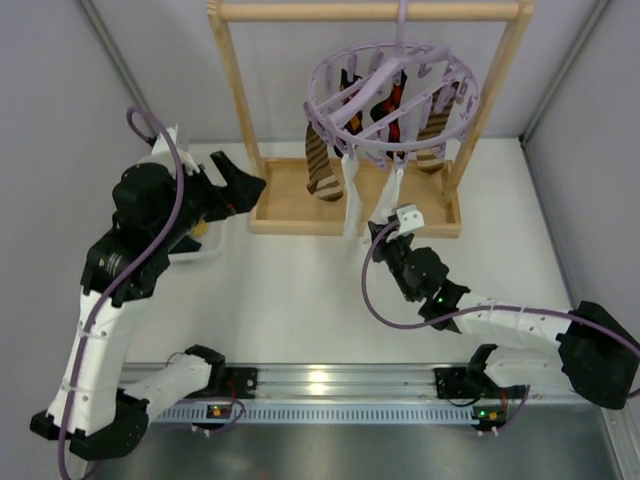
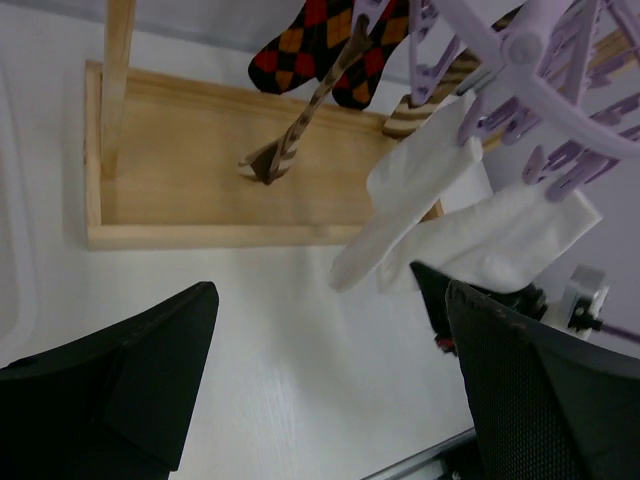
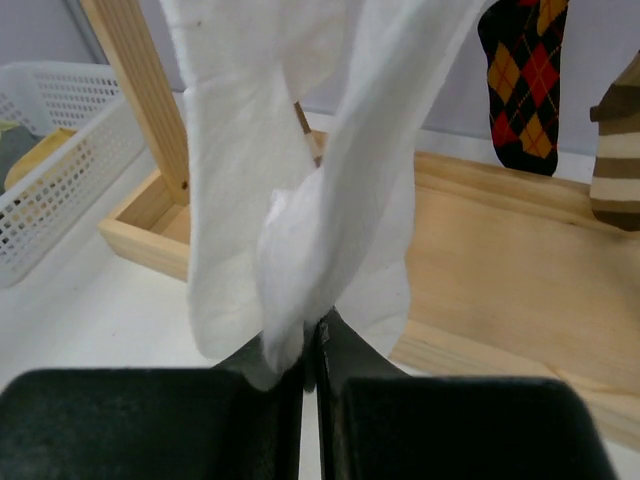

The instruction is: Remove the socks clipped to the hanger

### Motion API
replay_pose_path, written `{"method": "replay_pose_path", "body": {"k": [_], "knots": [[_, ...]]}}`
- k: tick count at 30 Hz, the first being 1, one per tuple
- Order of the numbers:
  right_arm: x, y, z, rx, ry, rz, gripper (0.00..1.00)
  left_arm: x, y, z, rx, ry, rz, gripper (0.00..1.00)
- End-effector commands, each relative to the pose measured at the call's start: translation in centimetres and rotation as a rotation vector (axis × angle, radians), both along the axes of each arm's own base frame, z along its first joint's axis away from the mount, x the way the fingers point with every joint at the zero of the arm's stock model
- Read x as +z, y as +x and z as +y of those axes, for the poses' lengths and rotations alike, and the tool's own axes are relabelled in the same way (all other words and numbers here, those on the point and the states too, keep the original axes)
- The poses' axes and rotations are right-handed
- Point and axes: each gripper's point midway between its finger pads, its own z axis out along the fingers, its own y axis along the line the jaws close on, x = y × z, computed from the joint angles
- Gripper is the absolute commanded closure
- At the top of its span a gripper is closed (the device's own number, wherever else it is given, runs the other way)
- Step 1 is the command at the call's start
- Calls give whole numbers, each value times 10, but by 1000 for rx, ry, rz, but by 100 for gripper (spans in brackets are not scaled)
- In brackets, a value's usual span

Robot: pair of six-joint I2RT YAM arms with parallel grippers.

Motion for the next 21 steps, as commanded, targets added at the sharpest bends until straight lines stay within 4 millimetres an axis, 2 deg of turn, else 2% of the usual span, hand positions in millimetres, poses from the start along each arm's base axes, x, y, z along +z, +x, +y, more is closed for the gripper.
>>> {"method": "replay_pose_path", "body": {"k": [1, 2, 3, 4, 5, 6, 7, 8, 9, 12, 13, 14, 15, 18, 21], "knots": [[24, -4, 6, -130, 49, -32, 100, 46, 33, -11, 63, -20, -100, 1], [18, -11, 16, -131, 20, -25, 100, 50, 30, -33, 7, 19, -117, 1], [26, -13, 25, -126, 35, -29, 100, 56, 48, -37, 86, 70, -133, 1], [27, -15, 30, -116, -3, -42, 100, 59, 51, -49, 87, 111, -149, 1], [24, -20, 40, -93, -19, -44, 100, 61, 41, -80, 17, 173, -182, 1], [29, -21, 46, -87, -11, -47, 100, 68, 46, -99, 12, 202, -200, 1], [29, -22, 49, -83, -14, -47, 100, 69, 50, -104, 46, 270, -224, 1], [25, -24, 55, -74, -31, -42, 100, 71, 43, -124, 7, 292, -242, 1], [28, -24, 58, -75, -29, -43, 100, 73, 51, -140, 9, 318, -252, 1], [27, -28, 66, -64, -37, -38, 100, 77, 57, -161, 4, 384, -288, 1], [28, -29, 67, -61, -36, -38, 100, 66, 63, -172, -8, 428, -281, 1], [28, -30, 69, -58, -40, -35, 100, 64, 67, -176, -3, 447, -283, 1], [28, -30, 70, -57, -47, -32, 100, 65, 69, -177, 10, 457, -287, 1], [27, -30, 69, -62, -50, -32, 100, 51, 80, -181, 47, 522, -275, 1], [26, -31, 69, -50, -49, -31, 100, 43, 87, -182, 78, 569, -270, 5]]}}
